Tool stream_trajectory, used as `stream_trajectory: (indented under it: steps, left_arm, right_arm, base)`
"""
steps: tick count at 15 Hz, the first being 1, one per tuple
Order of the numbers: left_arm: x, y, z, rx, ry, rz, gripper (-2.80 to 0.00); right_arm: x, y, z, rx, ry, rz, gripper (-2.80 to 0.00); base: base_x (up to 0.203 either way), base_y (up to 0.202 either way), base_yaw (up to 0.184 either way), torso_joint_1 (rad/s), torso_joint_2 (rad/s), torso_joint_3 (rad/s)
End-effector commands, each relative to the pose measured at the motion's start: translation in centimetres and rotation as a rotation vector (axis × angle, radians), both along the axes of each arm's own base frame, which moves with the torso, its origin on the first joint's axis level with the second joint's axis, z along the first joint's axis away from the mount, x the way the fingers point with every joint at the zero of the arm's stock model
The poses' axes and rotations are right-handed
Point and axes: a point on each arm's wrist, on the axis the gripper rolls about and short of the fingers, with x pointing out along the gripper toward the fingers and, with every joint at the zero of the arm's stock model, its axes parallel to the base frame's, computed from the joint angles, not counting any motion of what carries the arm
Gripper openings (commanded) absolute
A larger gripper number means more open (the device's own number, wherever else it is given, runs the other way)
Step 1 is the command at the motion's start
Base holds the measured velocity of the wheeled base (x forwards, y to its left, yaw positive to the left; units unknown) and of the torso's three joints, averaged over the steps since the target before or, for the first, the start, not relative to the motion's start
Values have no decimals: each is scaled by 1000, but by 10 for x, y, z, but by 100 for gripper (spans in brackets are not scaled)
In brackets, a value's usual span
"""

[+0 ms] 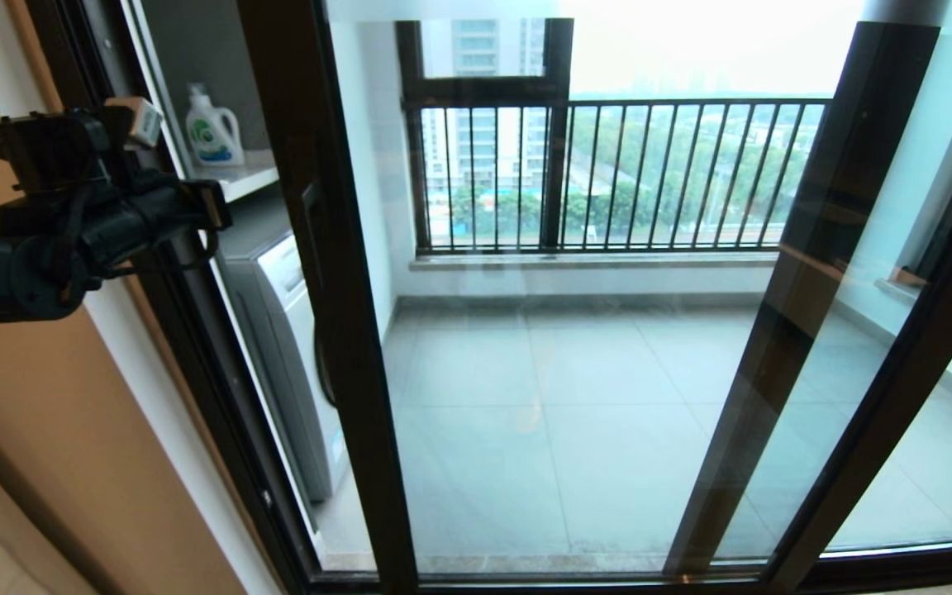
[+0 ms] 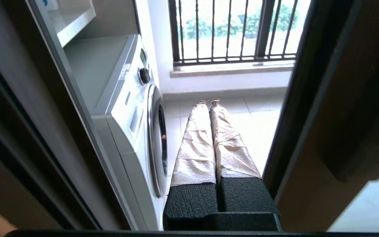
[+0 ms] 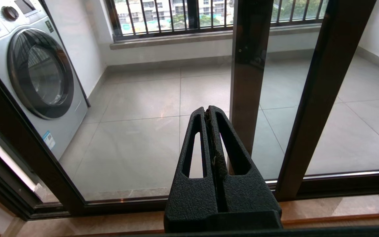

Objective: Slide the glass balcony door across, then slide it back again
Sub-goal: Open the slid door

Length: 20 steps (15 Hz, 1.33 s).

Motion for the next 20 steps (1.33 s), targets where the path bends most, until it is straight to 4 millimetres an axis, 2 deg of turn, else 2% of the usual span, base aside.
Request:
stream_trajectory:
  steps: [1, 4, 6, 9, 12, 20]
  left_arm:
    - [17, -16, -7, -3, -4, 6, -280]
    - [26, -46, -8, -7, -14, -5, -280]
    - [30, -59, -13, -6, -6, -14, -280]
    - [31, -71, -14, -4, -6, -35, -280]
    - [31, -80, -5, -6, -33, -54, -280]
    - [30, -127, -6, -8, -32, -135, -280]
  right_arm:
    - [1, 0, -3, 1, 13, -1, -280]
    - [1, 0, -3, 0, 13, -1, -280]
    - [1, 0, -3, 0, 13, 0, -280]
    - [1, 0, -3, 0, 13, 0, -280]
    - [1, 0, -3, 0, 13, 0, -280]
    - [1, 0, -3, 0, 13, 0, -280]
  base:
    - [0, 0, 0, 0, 0, 0]
    - [0, 0, 0, 0, 0, 0]
    - [0, 0, 0, 0, 0, 0]
    - [0, 0, 0, 0, 0, 0]
    - [0, 0, 0, 0, 0, 0]
    - [0, 0, 0, 0, 0, 0]
